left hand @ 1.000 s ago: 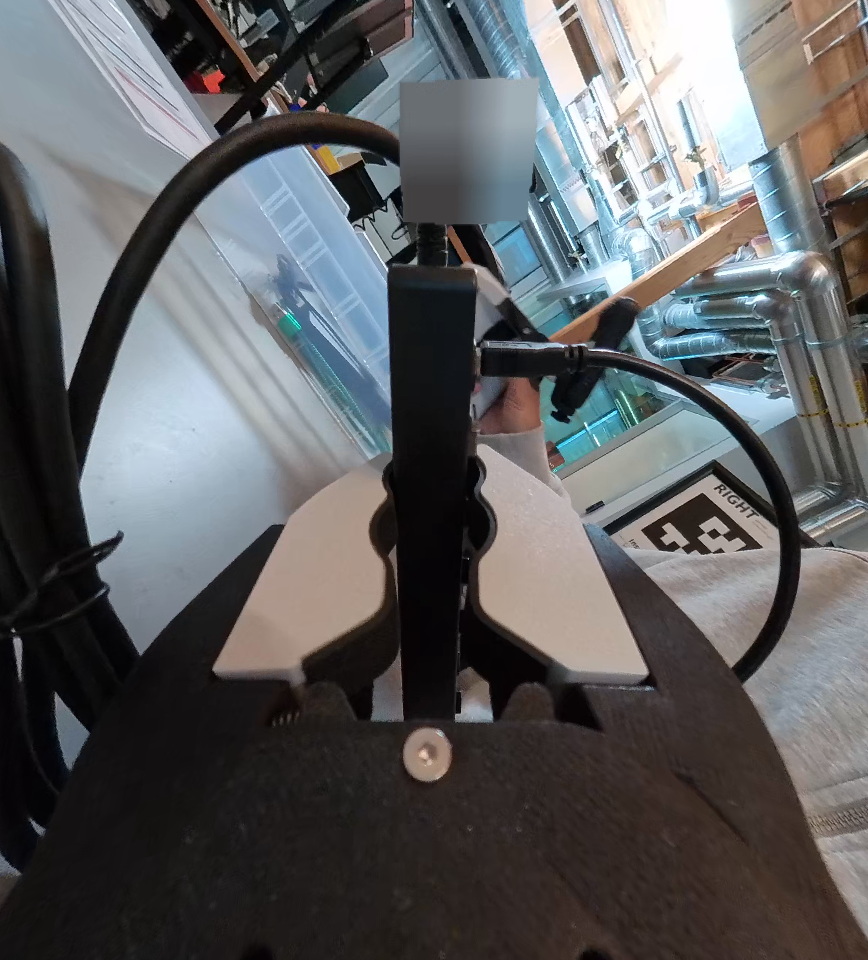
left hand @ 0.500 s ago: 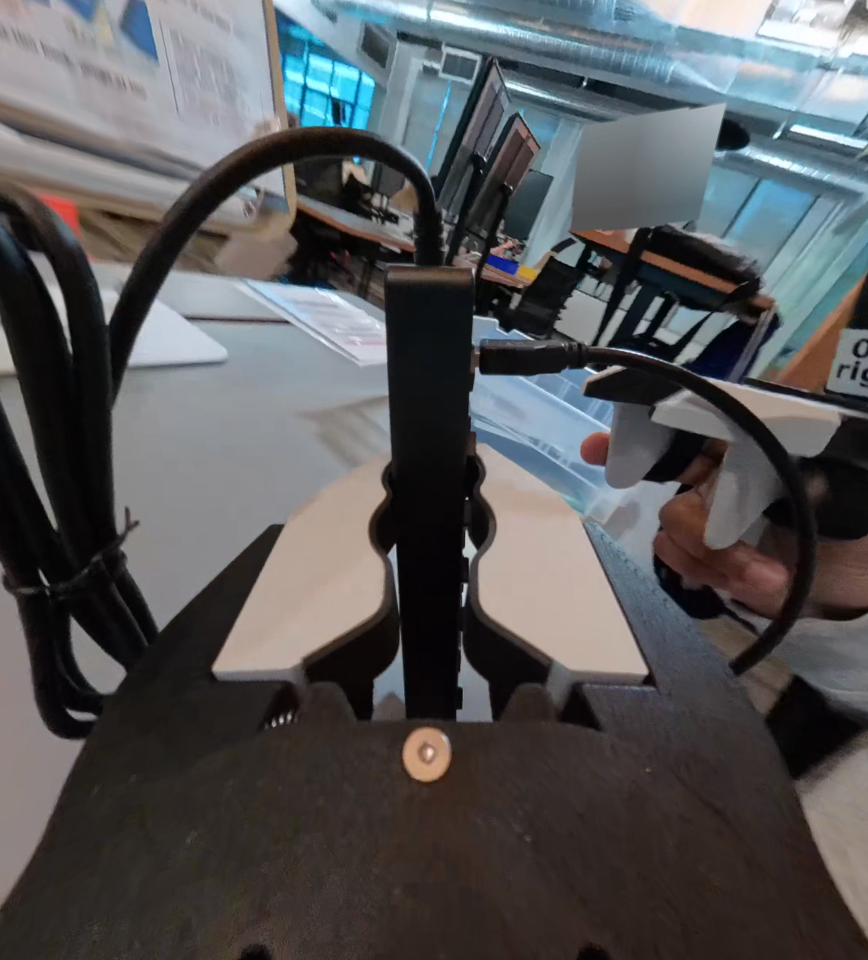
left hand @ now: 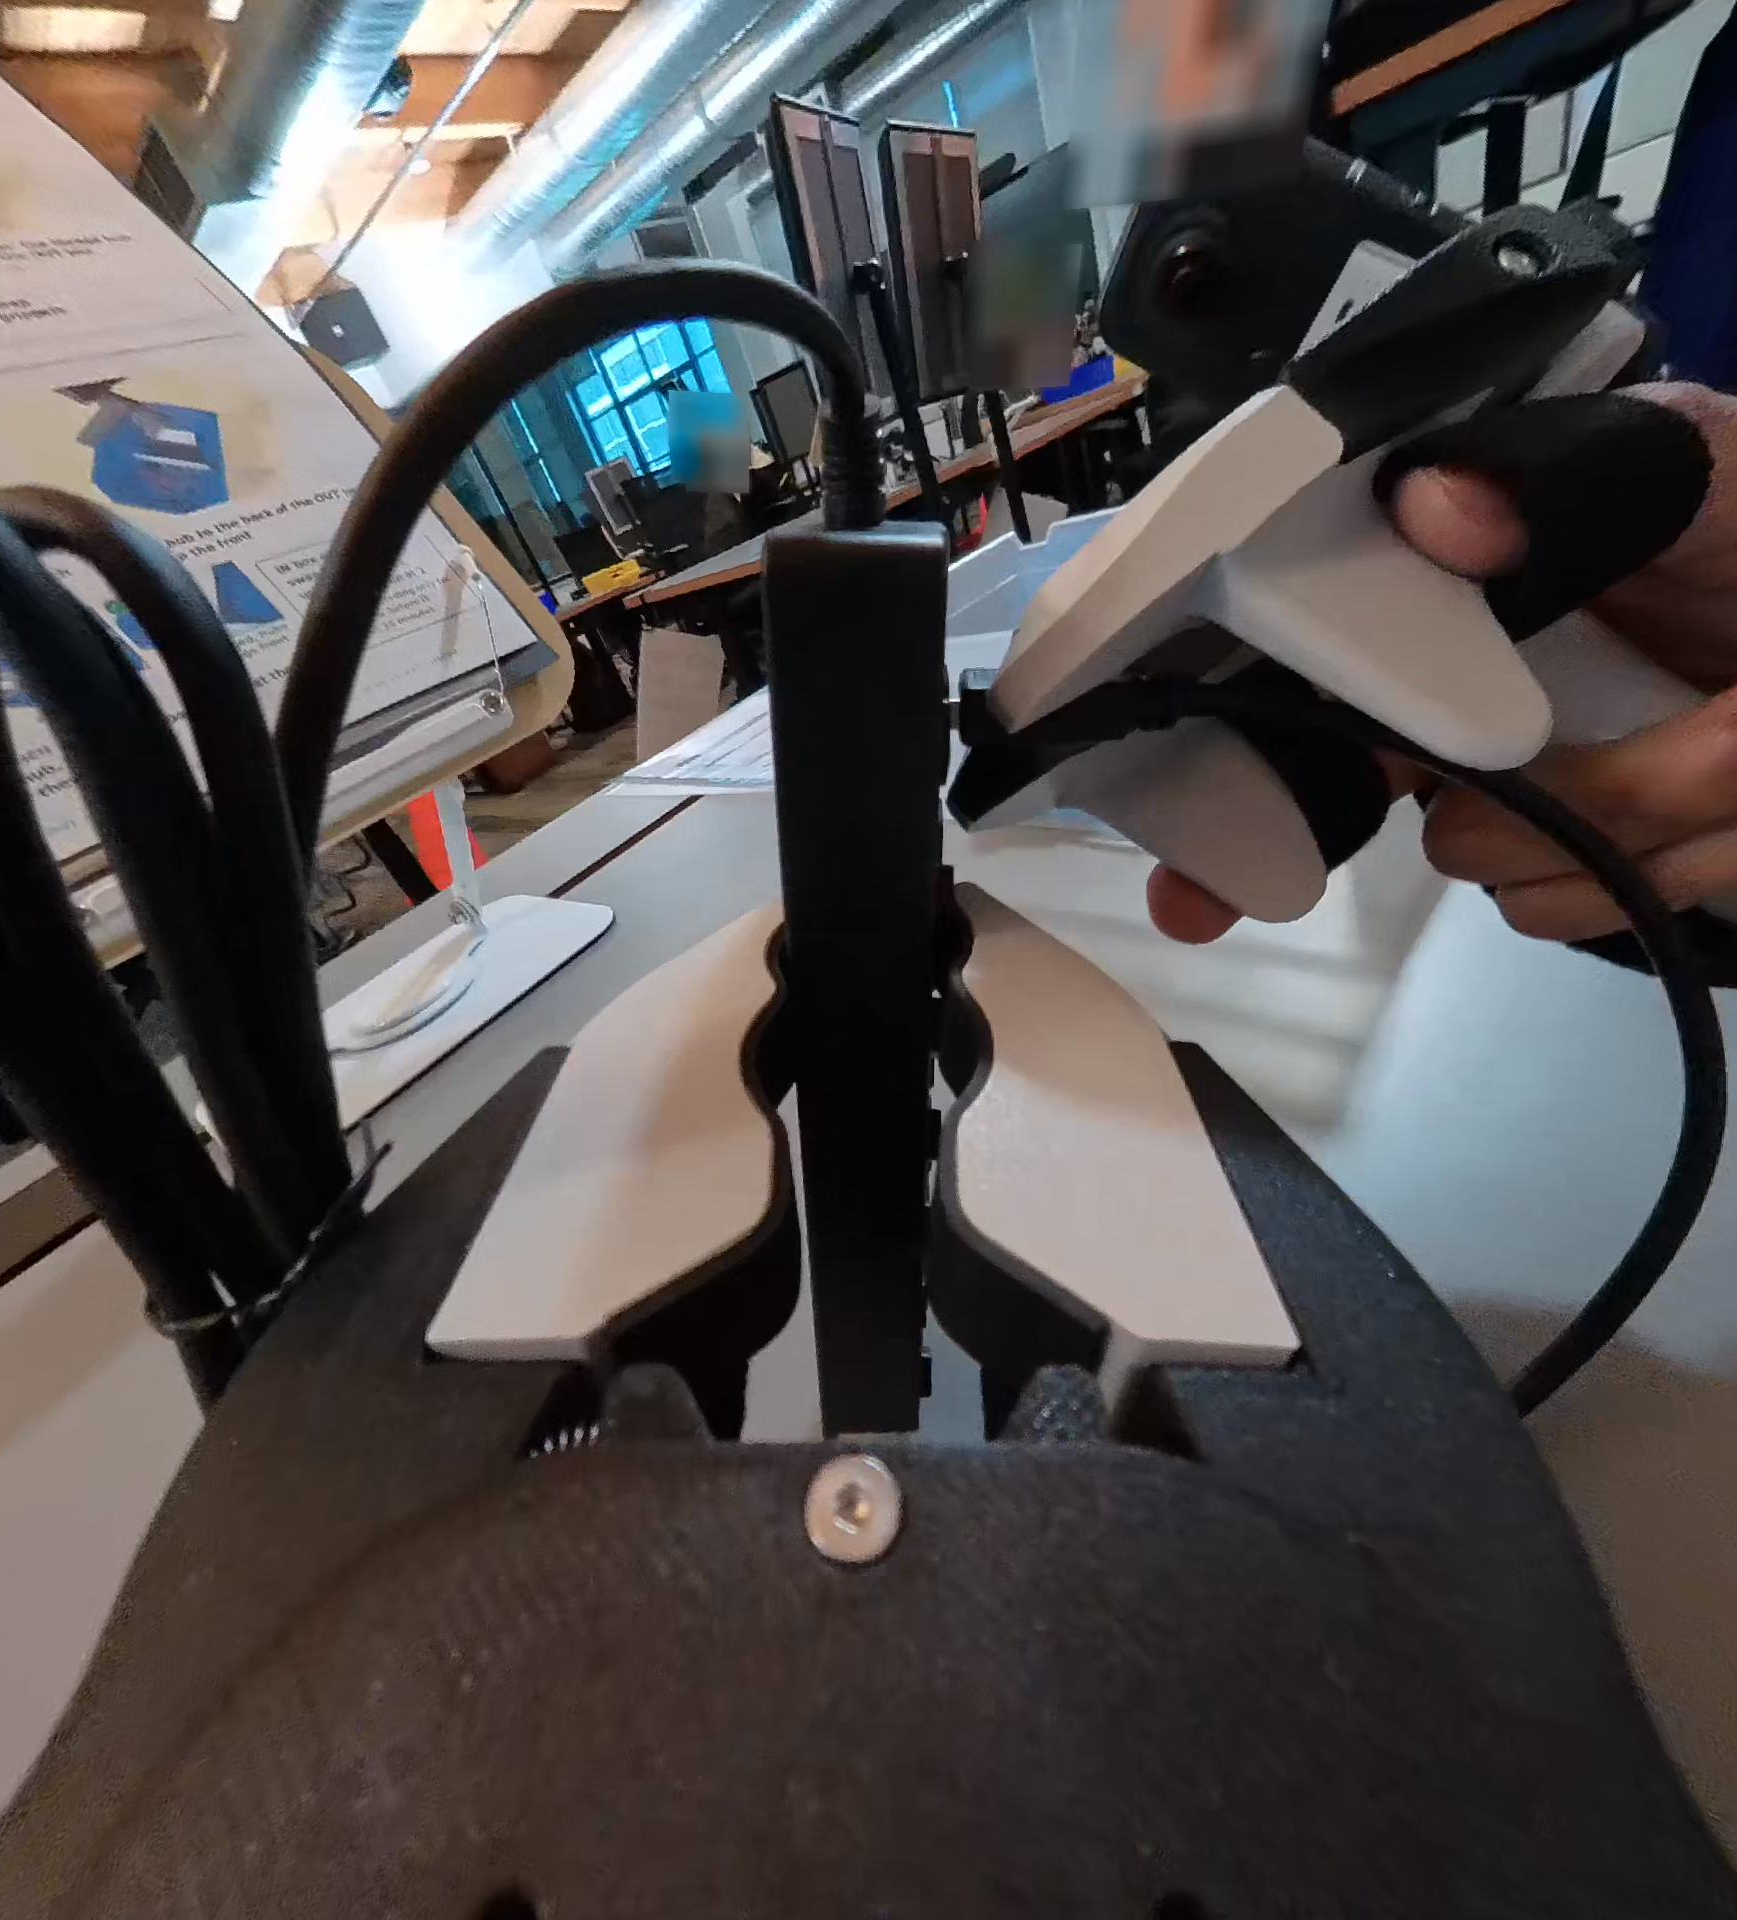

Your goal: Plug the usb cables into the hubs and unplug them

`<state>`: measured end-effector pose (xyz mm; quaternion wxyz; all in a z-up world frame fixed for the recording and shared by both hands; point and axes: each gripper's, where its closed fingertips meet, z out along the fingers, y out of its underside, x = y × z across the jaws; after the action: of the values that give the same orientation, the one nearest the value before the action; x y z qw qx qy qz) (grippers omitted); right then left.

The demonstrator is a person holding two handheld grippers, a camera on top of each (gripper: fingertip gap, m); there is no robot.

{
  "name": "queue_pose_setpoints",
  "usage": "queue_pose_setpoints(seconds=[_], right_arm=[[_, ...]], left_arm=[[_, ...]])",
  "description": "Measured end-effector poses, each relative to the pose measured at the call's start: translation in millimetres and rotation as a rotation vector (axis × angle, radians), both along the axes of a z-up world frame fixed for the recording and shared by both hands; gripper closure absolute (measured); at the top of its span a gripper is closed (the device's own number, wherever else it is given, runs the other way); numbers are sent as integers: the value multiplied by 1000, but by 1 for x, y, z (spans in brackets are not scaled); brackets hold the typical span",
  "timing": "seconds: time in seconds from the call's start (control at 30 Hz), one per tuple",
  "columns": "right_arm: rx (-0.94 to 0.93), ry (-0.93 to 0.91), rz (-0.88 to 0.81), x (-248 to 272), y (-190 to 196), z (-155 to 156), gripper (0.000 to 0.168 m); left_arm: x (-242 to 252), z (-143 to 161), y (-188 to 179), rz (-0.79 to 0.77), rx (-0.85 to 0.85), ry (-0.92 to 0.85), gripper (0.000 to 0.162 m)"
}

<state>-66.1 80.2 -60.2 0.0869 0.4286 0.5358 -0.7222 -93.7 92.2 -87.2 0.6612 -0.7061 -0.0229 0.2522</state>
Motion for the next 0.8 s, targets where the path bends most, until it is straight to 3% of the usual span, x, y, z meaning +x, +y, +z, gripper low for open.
queue_pose_setpoints(seconds=[0.07,0.23,0.4,0.53,0.67,0.8], right_arm=[[41,-6,-6,-1,0,-5,151],[74,0,-27,-1,-1,-8,154],[31,-54,-9,-3,3,-10,156],[40,-57,-8,-3,6,-12,156],[45,-51,-17,-4,7,-12,156],[42,-50,-1,-4,7,-13,157]], left_arm=[[-1,-5,1,-13,-13,-30,136],[4,8,-2,-2,39,40,118],[11,6,1,-22,25,90,136],[12,5,2,-43,25,77,136],[25,11,1,-180,95,6,118],[29,24,-4,-226,192,-61,118]])
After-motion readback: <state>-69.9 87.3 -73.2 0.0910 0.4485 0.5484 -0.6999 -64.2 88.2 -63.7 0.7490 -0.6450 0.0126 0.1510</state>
